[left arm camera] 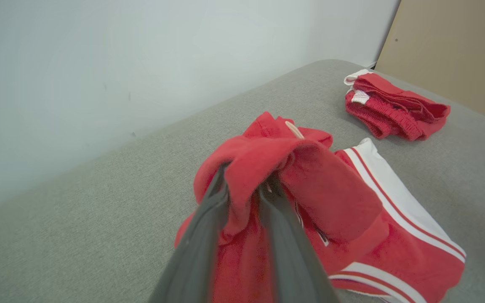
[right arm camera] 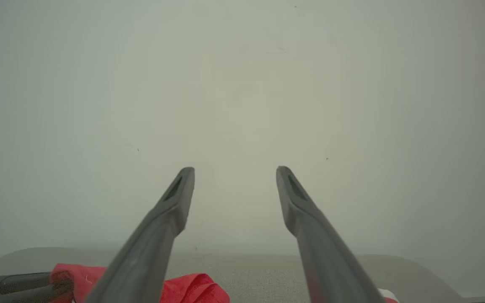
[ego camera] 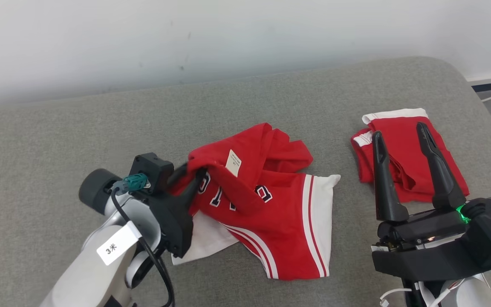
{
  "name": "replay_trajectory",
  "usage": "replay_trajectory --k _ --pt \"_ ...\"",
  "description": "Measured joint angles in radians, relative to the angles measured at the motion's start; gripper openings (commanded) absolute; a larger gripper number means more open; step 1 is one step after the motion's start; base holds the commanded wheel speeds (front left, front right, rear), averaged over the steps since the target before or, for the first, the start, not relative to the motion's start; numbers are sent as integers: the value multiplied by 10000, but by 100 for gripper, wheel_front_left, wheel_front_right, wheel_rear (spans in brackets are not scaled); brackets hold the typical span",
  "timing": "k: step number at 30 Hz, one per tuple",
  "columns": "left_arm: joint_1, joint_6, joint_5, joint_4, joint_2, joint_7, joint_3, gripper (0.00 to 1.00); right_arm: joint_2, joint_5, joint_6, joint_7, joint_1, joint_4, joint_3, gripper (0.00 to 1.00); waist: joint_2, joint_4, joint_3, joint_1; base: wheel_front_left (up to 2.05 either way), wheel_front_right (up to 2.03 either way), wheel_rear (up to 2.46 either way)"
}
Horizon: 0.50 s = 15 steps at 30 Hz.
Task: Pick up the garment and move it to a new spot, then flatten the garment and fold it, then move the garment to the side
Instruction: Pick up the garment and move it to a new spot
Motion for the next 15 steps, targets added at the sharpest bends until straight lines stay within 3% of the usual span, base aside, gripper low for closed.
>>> replay_trajectory --k 15 --pt "635 192 318 502 798 -94 198 100 -2 0 17 2 -68 324 178 100 -1 254 -199 -1 0 0 0"
